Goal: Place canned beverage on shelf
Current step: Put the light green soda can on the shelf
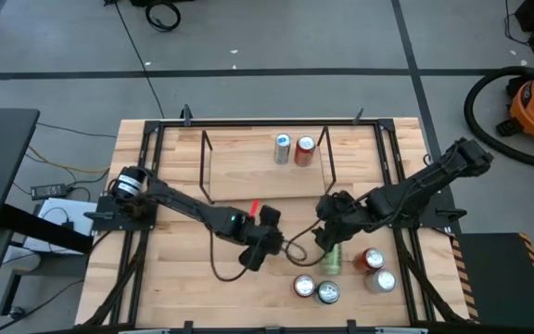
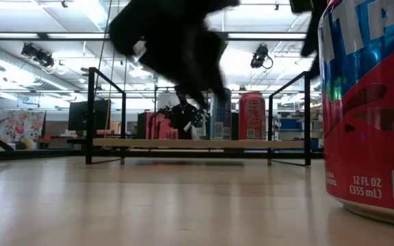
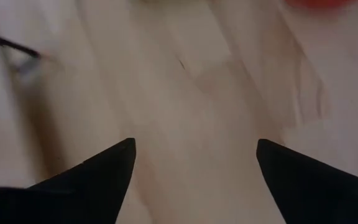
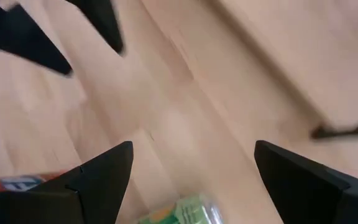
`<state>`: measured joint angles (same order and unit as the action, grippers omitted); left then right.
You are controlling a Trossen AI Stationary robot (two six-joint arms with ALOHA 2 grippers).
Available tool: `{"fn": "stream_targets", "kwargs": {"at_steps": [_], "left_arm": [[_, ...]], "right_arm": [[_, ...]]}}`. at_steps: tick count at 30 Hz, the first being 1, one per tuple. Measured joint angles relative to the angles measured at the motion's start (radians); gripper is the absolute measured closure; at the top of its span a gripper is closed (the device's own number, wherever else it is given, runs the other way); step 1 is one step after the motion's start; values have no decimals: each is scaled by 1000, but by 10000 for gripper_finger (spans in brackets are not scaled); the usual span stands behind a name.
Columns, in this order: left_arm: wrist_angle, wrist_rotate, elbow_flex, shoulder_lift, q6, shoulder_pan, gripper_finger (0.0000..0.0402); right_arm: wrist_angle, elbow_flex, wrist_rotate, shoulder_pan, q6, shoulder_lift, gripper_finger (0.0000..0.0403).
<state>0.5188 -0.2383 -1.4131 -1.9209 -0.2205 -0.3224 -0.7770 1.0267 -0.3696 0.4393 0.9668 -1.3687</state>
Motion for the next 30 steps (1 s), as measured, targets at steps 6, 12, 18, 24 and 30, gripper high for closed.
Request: {"fn": "stream_targets", "kwargs": {"at_steps": [6,12,18,24,30], "left_arm": [[-170,-107,158,13,1,-45,91],[-380,-125,266,13,-36,-65,122],[-561,-127,388,53,-88,-62,148],[-681,-113,525,186,-113,-62,170],[-709,-104,578,297,-91,-52,181]], "right_arm": [[-124,7,169,-6,179,-23,56],[-247,20,351,-40,292,-31,56],[-306,59,495,-70,359,-65,56],[-366,122,622,-85,347,-158,56],[-380,126,697,-115,322,-217,56]]}}
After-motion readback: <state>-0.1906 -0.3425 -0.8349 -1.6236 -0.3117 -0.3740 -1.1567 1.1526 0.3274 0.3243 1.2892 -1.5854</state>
